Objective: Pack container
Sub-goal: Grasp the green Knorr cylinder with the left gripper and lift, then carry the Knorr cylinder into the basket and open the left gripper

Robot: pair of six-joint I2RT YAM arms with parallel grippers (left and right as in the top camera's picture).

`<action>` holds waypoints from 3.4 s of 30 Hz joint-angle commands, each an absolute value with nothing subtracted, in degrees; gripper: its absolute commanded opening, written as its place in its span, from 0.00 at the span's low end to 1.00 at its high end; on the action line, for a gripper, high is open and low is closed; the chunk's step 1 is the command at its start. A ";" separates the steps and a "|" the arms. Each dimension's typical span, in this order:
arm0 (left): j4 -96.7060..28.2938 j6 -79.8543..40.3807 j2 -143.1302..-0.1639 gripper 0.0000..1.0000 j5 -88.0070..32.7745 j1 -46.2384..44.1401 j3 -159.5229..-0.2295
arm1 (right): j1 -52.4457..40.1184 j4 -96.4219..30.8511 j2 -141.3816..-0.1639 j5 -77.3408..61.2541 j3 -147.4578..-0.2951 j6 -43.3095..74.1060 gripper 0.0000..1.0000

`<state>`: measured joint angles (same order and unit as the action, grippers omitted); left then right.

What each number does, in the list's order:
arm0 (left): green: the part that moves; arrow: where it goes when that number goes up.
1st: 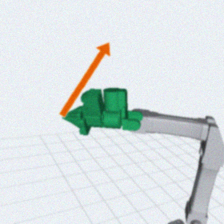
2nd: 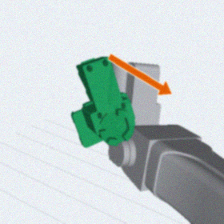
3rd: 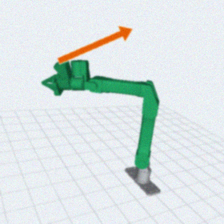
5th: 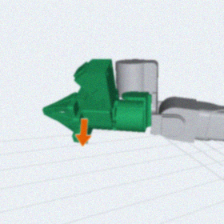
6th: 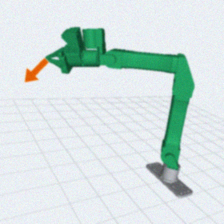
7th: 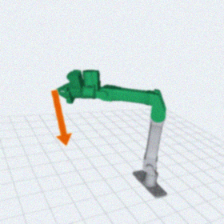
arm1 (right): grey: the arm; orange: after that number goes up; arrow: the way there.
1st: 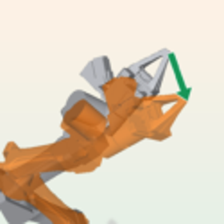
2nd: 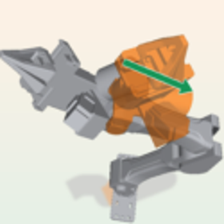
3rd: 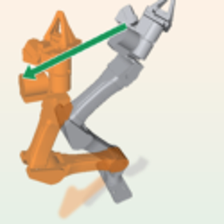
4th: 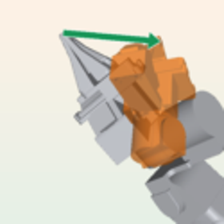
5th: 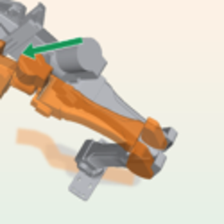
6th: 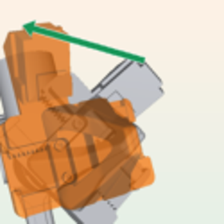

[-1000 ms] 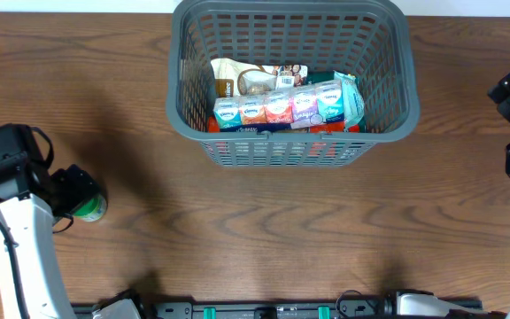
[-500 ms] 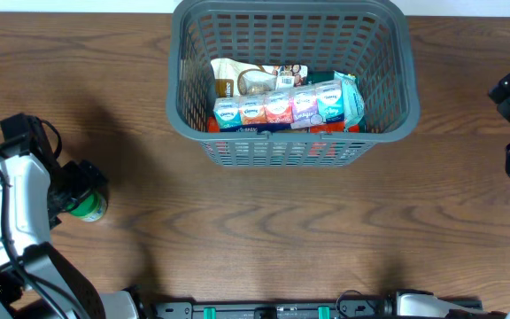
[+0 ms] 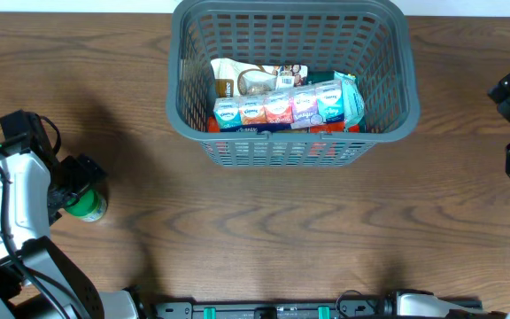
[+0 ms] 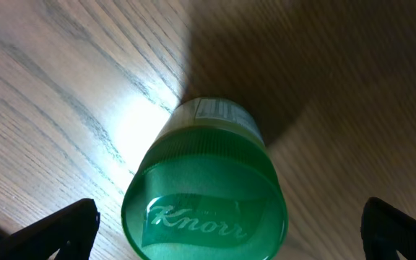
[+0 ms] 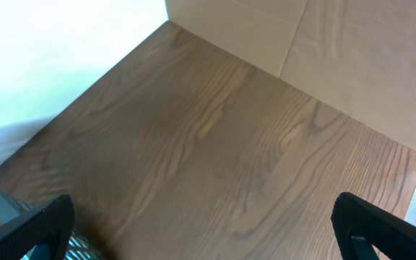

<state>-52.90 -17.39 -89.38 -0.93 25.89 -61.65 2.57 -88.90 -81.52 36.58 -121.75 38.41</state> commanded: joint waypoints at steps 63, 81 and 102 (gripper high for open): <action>-46.50 -14.96 -93.84 0.06 -9.85 26.22 -61.67 | 3.03 -89.19 -81.34 36.99 -121.75 39.13 0.99; -46.83 -7.03 -78.65 0.06 -32.64 10.55 -94.70 | 3.03 -89.19 -81.34 37.01 -121.75 39.13 0.99; -47.77 8.62 -89.03 0.06 -24.62 -22.55 -98.72 | 3.03 -89.19 -81.34 36.99 -121.75 39.13 0.99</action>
